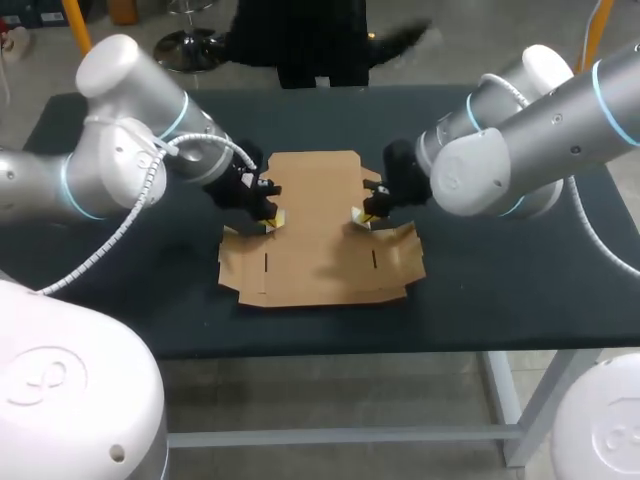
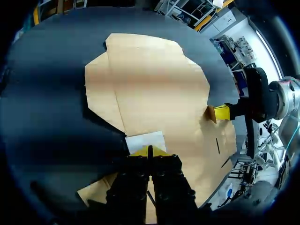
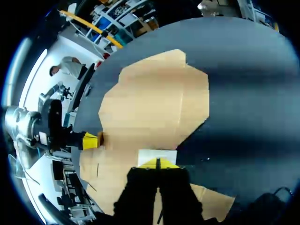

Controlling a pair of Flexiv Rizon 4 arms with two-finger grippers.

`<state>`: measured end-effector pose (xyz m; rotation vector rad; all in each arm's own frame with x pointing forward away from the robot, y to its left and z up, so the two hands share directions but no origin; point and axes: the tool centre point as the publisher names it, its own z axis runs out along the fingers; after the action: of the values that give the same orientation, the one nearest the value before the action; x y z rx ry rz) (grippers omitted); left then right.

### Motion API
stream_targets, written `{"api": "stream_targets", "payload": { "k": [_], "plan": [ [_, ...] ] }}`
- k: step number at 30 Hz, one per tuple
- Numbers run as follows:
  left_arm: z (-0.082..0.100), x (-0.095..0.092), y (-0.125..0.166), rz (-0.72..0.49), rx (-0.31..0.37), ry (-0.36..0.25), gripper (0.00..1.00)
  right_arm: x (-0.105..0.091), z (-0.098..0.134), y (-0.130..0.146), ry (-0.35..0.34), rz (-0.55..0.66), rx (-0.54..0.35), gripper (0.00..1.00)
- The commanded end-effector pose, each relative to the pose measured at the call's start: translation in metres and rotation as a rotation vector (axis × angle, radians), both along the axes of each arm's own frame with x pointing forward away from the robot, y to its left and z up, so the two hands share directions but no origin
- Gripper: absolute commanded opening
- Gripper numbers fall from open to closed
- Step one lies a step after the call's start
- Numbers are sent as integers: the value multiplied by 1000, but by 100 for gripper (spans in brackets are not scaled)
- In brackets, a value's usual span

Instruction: Assemble the packaging by folding the flat box into shape, placing the metal phone stand inside, and closing the box properly

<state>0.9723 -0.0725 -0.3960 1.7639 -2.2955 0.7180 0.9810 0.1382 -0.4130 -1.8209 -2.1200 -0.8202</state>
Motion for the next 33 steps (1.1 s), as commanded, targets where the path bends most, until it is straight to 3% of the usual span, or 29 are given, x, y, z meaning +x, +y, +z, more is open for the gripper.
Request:
{"api": "stream_targets", "payload": {
  "k": [1,10,19,27,33],
  "plan": [
    [-4,4,-6,8,17,2,0,2,-3,5,9,-1,-15,0],
    [-11,5,-10,27,45,-7,0,2,-9,11,20,-12,-55,0],
    [-23,6,-8,71,65,18,0,11,-24,13,74,-29,-100,0],
    [-20,3,-4,84,70,28,0,11,-27,10,93,-34,-106,0],
    [-6,3,-1,89,73,21,0,10,-9,0,74,-34,-69,0]
  ]
}}
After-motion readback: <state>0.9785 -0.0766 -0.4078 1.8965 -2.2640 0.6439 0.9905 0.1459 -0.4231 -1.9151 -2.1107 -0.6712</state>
